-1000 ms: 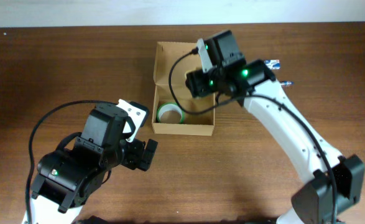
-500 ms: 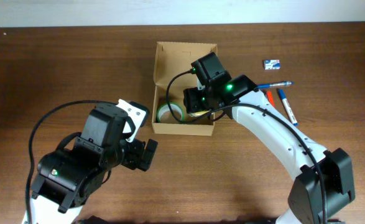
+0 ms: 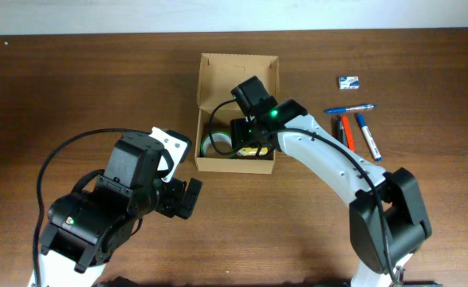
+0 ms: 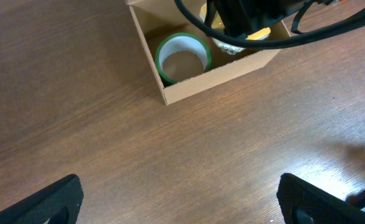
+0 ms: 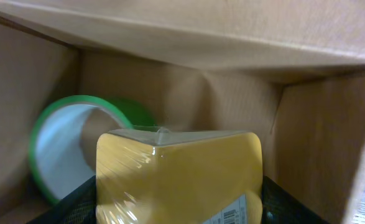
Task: Pack container
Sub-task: 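Lift the yellow pad and lower it into the box beside the tape, then open the right gripper to release the pad and lift out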
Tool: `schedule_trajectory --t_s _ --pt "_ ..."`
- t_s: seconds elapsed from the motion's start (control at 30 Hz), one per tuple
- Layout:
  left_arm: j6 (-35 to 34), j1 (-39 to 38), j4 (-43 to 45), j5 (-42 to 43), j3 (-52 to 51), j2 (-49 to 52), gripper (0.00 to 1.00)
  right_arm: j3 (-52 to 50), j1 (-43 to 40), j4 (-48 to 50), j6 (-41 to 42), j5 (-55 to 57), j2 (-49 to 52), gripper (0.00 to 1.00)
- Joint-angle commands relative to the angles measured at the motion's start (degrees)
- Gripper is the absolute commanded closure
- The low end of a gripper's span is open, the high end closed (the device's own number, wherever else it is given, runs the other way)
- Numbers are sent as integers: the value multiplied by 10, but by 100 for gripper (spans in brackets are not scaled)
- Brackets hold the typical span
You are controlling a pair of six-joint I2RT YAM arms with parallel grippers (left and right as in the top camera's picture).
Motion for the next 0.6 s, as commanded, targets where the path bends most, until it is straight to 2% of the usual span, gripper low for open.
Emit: schedule_trajectory --t_s 0.0,0.17,0.57 --pt "9 1 2 9 10 -7 1 -4 3 5 21 33 8 33" --pt "9 1 2 9 10 -7 0 -4 3 9 48 63 10 33" --pt "9 1 2 9 10 -7 1 -4 7 4 49 63 26 32"
